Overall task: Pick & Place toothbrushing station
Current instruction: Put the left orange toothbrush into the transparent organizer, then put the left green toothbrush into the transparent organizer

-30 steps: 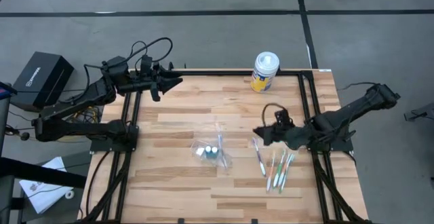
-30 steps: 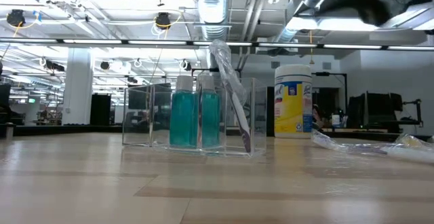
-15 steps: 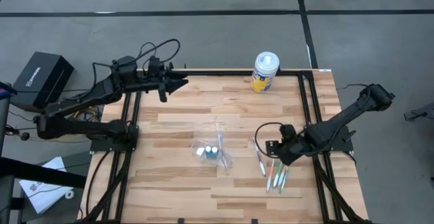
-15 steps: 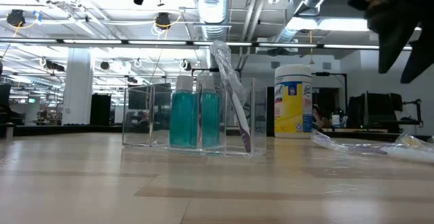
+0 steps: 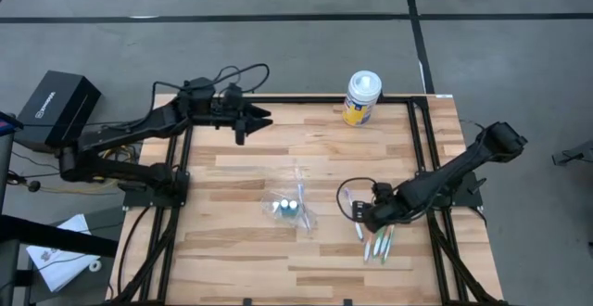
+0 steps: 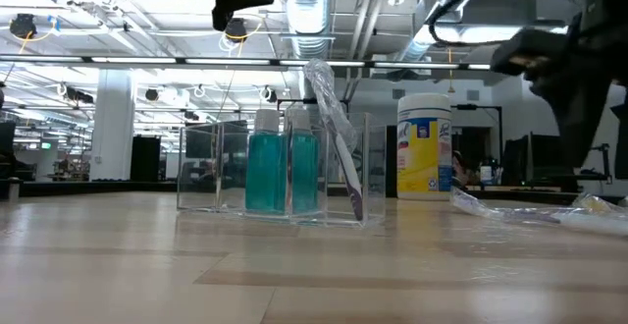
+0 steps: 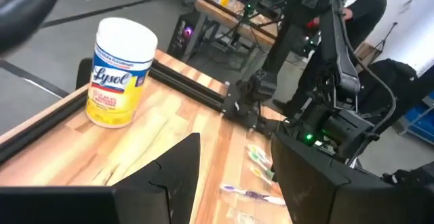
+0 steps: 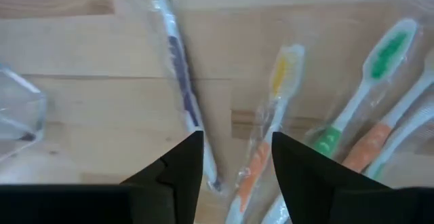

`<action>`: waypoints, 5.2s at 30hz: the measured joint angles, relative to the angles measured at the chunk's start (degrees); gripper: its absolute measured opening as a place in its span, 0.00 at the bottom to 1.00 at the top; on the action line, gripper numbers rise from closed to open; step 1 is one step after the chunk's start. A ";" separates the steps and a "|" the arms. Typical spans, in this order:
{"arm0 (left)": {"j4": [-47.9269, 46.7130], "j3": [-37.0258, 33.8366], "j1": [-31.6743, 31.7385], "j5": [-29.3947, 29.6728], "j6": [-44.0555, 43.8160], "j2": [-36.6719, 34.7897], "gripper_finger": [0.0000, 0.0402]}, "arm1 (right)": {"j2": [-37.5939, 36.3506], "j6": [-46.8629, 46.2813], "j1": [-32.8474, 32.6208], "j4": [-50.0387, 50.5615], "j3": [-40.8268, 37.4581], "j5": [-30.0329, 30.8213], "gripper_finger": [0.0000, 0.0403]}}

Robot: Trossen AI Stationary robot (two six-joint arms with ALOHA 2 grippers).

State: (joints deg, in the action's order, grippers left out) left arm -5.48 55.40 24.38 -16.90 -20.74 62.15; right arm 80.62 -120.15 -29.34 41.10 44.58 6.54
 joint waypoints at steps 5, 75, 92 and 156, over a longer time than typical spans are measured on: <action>0.07 0.00 0.03 0.02 1.45 0.25 0.44 | 1.74 -0.51 -0.20 0.63 0.00 -1.93 0.42; -0.75 0.00 1.07 4.53 1.47 0.19 0.44 | -1.15 81.63 7.56 -60.69 -2.10 34.48 0.00; -0.41 0.00 1.09 5.09 1.11 0.19 0.44 | 13.86 80.75 6.49 -72.90 -1.95 24.90 0.00; -0.46 0.00 1.07 5.07 4.44 0.19 0.44 | -18.07 25.38 7.37 -9.30 -1.99 21.90 0.31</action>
State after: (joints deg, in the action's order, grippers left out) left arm -5.93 55.40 25.45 -11.84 -16.29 62.35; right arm 62.55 -94.77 -21.97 31.80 42.59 28.43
